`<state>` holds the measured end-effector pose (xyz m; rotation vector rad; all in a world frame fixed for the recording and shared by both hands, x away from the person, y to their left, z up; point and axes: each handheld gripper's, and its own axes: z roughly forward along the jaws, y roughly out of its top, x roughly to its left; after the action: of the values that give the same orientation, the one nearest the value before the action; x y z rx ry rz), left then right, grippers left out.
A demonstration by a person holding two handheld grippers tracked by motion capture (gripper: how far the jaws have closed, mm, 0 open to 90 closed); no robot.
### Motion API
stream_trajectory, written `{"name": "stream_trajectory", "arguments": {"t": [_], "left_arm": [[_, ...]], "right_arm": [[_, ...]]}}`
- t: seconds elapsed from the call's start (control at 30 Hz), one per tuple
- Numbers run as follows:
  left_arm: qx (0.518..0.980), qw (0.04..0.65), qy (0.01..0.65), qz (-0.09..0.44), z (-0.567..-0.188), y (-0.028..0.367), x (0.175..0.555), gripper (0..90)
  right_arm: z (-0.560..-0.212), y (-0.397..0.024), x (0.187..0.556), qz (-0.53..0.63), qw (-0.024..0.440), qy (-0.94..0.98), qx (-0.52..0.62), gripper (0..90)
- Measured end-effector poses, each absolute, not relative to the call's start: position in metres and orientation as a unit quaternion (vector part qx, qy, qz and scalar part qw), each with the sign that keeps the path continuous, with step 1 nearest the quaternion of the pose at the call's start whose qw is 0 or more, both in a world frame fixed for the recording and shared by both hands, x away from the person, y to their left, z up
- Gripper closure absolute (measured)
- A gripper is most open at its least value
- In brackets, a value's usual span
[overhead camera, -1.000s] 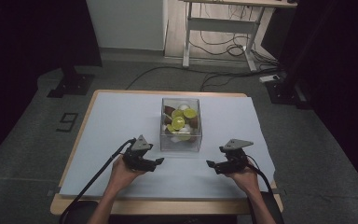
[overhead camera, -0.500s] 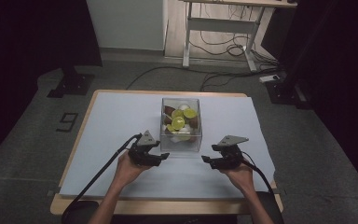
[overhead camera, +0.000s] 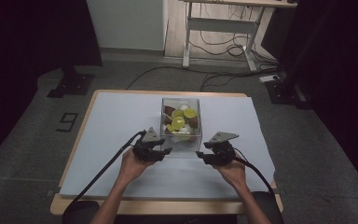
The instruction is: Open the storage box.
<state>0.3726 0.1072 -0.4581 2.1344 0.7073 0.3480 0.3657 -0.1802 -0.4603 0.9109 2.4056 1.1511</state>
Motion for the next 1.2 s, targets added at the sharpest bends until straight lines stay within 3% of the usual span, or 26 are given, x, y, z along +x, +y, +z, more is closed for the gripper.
{"name": "stream_trajectory", "arguments": {"t": [1.2], "left_arm": [[0.839, 0.423, 0.303, 0.159, -0.466, 0.093, 0.390, 68.0]], "right_arm": [[-0.461, -0.147, 0.391, 0.413, 0.188, 0.828, 0.330, 78.4]]}}
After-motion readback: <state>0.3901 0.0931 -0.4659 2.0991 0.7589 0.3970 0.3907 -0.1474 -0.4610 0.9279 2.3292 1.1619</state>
